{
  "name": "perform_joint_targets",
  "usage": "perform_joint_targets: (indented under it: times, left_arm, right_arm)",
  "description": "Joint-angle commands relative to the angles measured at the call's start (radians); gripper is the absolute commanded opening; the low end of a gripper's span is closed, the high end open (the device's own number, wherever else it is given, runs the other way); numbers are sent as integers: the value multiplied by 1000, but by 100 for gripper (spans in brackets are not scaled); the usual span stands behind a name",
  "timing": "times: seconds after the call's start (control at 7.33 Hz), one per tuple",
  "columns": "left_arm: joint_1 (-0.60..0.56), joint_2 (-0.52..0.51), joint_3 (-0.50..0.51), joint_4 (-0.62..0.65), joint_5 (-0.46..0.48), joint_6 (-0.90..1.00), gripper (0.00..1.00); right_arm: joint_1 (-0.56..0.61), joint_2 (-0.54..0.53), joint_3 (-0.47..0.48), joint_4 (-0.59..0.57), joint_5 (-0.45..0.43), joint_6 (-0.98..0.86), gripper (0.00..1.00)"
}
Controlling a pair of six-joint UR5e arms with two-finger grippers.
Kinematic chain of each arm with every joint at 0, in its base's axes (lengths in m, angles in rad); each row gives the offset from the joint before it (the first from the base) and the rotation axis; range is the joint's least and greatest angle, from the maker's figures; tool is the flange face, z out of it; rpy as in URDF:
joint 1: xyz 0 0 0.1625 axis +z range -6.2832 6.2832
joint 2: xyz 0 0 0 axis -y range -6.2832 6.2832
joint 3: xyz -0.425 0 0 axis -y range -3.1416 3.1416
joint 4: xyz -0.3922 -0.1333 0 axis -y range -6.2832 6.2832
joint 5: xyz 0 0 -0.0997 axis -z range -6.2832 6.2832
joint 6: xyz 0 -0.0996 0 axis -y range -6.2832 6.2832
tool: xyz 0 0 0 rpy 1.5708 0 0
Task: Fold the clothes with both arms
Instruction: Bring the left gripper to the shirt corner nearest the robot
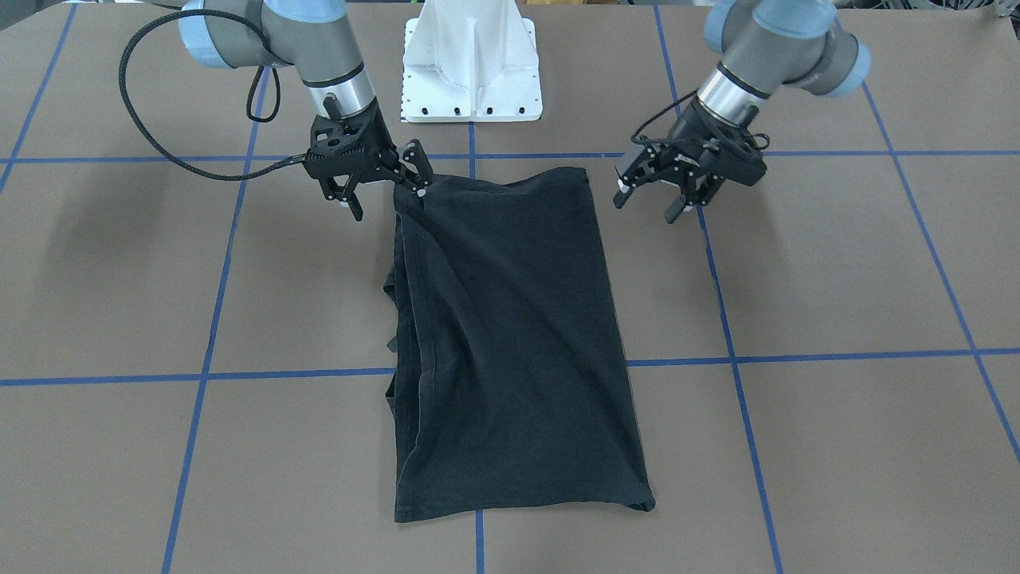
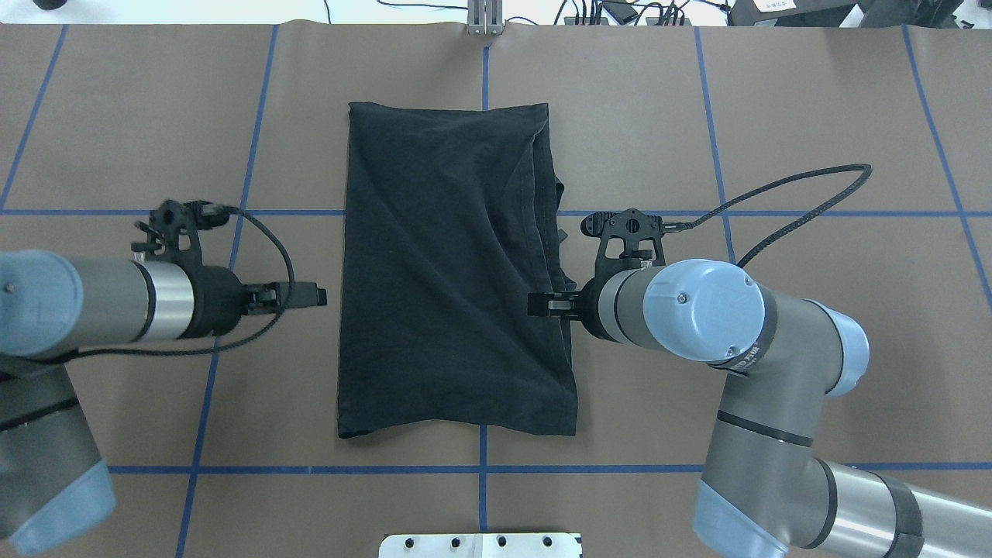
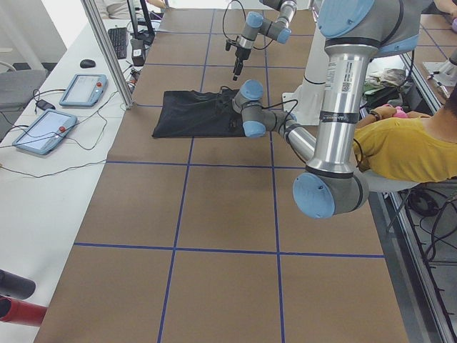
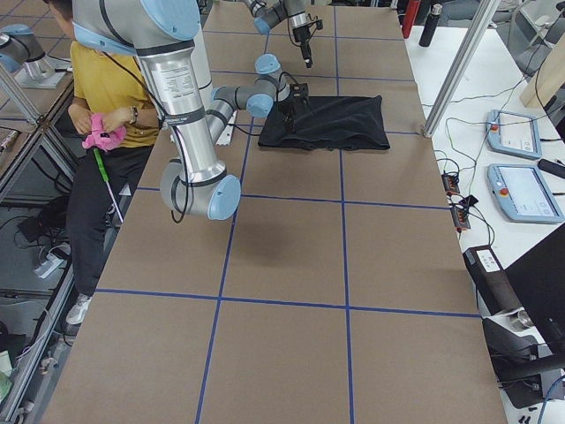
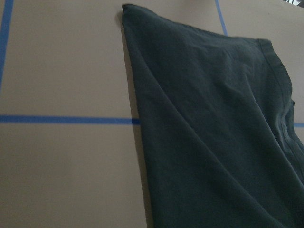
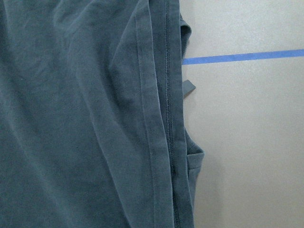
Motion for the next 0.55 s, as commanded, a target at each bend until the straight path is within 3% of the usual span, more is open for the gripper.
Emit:
perform_joint_targets:
  times: [0.0,0.14,0.41]
  left_arm:
    - [199,11,-50,78,164,-196,100]
    - [261,11,-35,80,222,-247,100]
    - [293,-23,37,79,240,-304,100]
  right_arm:
    - [23,-10,1,10,6,7,100]
    - [30,-12,1,10,7,7,100]
    - [31,-12,2,12,9,7,100]
